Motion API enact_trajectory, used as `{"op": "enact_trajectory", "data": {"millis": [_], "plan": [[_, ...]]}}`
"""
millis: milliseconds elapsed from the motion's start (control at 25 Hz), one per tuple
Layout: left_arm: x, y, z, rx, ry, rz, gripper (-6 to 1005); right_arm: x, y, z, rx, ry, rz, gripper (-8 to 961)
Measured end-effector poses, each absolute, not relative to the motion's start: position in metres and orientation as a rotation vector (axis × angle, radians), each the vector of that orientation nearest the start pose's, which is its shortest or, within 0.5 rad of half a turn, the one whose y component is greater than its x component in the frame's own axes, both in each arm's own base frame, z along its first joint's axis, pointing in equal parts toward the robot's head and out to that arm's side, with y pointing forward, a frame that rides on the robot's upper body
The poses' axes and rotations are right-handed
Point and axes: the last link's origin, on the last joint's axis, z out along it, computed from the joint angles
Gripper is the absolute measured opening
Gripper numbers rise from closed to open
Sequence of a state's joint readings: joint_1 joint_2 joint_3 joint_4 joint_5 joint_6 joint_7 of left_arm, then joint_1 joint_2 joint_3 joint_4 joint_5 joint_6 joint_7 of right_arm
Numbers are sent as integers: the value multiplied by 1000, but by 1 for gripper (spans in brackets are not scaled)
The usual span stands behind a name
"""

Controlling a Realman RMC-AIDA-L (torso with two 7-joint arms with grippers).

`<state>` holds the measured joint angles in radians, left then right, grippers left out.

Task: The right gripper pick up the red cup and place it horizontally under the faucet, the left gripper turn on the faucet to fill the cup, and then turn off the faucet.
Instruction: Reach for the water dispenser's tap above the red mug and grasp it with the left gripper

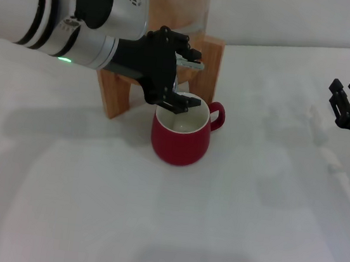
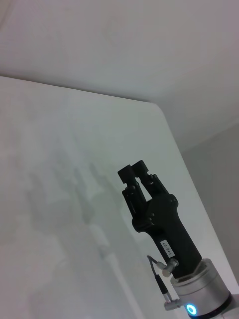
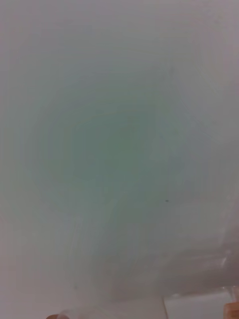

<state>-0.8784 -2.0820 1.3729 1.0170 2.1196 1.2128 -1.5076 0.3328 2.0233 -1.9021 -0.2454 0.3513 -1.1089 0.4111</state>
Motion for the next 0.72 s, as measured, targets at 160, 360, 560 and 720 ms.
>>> {"op": "enact_trajectory", "data": {"millis": [160, 360, 560, 720], "plan": [[-71, 405, -47, -2849, 537, -22, 786, 350, 320, 9, -1603, 685, 795, 381], [-71, 403, -45, -2843, 544, -26, 786, 350, 320, 9, -1603, 685, 796, 381], [-71, 402, -43, -2847, 538, -28, 786, 349, 321, 9, -1604, 683, 798, 381], [-71, 402, -42, -2849, 533, -29, 786, 348, 322, 9, -1605, 682, 799, 381]]}}
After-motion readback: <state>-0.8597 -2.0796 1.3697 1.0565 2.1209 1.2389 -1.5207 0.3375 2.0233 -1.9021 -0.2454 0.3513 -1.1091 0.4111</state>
